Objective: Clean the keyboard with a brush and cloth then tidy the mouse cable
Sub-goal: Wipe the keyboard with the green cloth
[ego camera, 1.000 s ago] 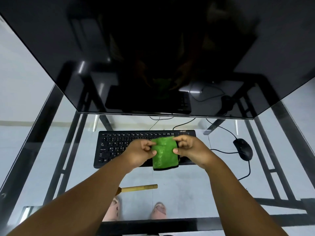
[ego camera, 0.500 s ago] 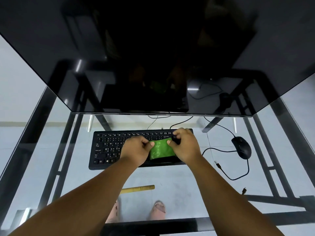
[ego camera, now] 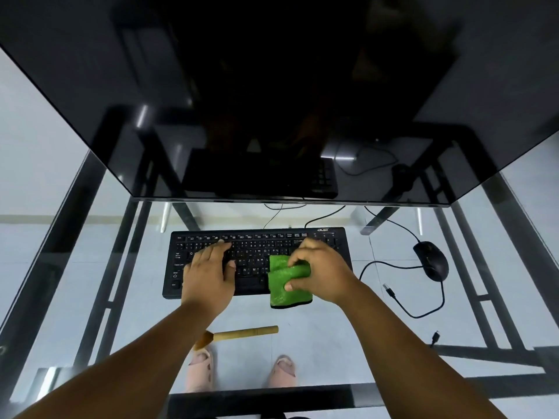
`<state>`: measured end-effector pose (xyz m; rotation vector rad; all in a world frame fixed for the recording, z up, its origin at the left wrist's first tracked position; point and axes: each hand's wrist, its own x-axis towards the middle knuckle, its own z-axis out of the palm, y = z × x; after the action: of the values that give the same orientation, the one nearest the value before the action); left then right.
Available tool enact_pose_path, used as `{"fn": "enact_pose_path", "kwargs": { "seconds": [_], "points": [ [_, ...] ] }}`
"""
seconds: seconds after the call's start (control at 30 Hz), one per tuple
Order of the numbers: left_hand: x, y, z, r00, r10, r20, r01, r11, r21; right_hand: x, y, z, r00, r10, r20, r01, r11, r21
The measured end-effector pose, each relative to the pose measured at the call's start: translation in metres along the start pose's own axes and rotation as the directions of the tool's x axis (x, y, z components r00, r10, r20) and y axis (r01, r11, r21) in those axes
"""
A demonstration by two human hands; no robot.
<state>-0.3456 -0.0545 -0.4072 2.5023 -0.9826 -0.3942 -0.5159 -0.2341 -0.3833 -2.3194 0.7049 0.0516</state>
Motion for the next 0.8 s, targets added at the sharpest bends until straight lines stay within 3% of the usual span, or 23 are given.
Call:
{"fn": "enact_pose_path", "kwargs": {
  "seconds": [0.1,0.17,0.27,0.33,0.4,0.47,0.53,0.6,0.7,0.8],
  "points": [
    [-0.003,-0.002,0.000,0.999,0.022,0.026,-0.022,0.999,0.025,-0.003,-0.001,0.000,0.997,0.041,0.062,-0.038,0.998,-0.043],
    [-0.005,-0.003,-0.001,0.999,0.039,0.030,-0.040,0.999,0.029,-0.004,-0.002,-0.001,0.993,0.114,0.029,-0.117,0.985,0.130],
    [-0.007,-0.003,-0.003,0.997,0.068,0.043,-0.069,0.997,0.029,-0.006,0.001,-0.004,0.967,0.253,-0.001,-0.216,0.830,0.514],
    [-0.006,-0.003,-0.003,0.995,0.078,0.069,-0.081,0.996,0.034,-0.004,0.006,-0.005,0.941,0.337,0.015,-0.291,0.789,0.541],
    [-0.005,-0.003,-0.003,0.991,0.086,0.103,-0.092,0.994,0.052,-0.002,0.012,-0.001,0.903,0.427,-0.037,-0.369,0.818,0.440],
    [-0.004,-0.003,-0.002,0.986,0.093,0.139,-0.105,0.991,0.079,-0.004,0.013,0.003,0.849,0.471,-0.238,-0.383,0.861,0.335],
    [-0.003,-0.005,0.001,0.981,0.101,0.166,-0.119,0.987,0.106,-0.008,0.009,0.010,0.845,0.312,-0.435,-0.278,0.950,0.141],
    [-0.003,-0.007,0.004,0.977,0.102,0.189,-0.130,0.981,0.141,-0.010,0.004,0.017,0.930,0.102,-0.353,-0.142,0.986,-0.090],
    [-0.004,-0.012,0.005,0.973,0.098,0.211,-0.142,0.969,0.205,-0.016,0.007,0.028,0.992,0.035,-0.124,-0.071,0.950,-0.303],
    [-0.004,-0.019,0.005,0.970,0.103,0.219,-0.153,0.962,0.226,-0.020,0.023,0.030,0.976,0.040,-0.213,-0.126,0.905,-0.405]
  ]
}}
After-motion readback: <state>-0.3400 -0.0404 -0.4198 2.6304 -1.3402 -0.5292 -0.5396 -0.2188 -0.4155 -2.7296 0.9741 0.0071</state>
